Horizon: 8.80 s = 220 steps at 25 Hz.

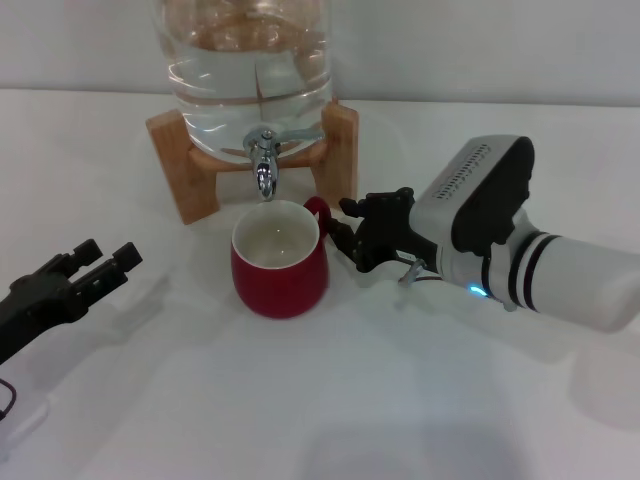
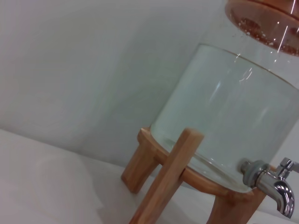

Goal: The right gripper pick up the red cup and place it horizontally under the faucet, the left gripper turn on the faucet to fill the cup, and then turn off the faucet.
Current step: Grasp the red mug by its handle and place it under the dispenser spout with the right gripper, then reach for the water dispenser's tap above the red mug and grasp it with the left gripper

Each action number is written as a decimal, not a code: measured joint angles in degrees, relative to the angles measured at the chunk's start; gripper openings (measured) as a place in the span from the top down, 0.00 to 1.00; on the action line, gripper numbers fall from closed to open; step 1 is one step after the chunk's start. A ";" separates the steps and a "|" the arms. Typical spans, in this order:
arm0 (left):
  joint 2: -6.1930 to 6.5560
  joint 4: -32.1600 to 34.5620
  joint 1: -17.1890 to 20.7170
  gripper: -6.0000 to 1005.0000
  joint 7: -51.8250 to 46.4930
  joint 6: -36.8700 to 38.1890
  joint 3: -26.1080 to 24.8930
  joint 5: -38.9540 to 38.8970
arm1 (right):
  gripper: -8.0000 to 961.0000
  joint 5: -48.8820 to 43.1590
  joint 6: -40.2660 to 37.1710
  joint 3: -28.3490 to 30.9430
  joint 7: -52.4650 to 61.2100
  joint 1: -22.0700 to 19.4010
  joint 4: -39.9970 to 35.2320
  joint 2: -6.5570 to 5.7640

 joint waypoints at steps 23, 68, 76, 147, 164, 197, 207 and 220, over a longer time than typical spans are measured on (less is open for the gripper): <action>0.94 0.00 -0.26 0.17 -0.01 0.37 -0.01 -0.60 | 0.70 -18.65 -3.79 8.88 21.87 -17.99 23.09 -14.80; -1.36 74.63 0.16 0.18 -39.51 -13.15 14.71 31.63 | 0.33 -50.42 17.84 31.24 49.83 -25.92 13.76 -7.93; -1.17 79.55 -3.53 0.18 -39.24 -12.35 16.78 33.66 | 0.33 -53.64 17.93 31.64 49.01 -26.05 13.59 -6.70; -0.94 59.10 -42.00 0.18 -47.59 -23.99 24.00 63.03 | 0.34 -57.54 30.19 32.90 28.81 -27.41 14.02 -4.47; -1.10 50.29 -44.46 0.18 -46.17 -15.89 28.08 63.78 | 0.34 -57.54 29.98 33.51 28.67 -27.37 13.85 -4.32; -1.24 44.45 -45.09 0.19 -45.48 -11.56 31.02 64.45 | 0.34 -57.63 30.24 33.52 28.68 -27.63 13.90 -4.52; -1.37 44.45 -45.48 0.19 -45.91 -11.51 32.04 63.86 | 0.34 -57.62 30.44 33.52 28.67 -28.71 14.17 -4.60; -1.46 44.85 -45.53 0.19 -46.45 -13.09 33.38 62.30 | 0.34 -57.62 31.07 33.51 28.68 -28.69 14.22 -4.67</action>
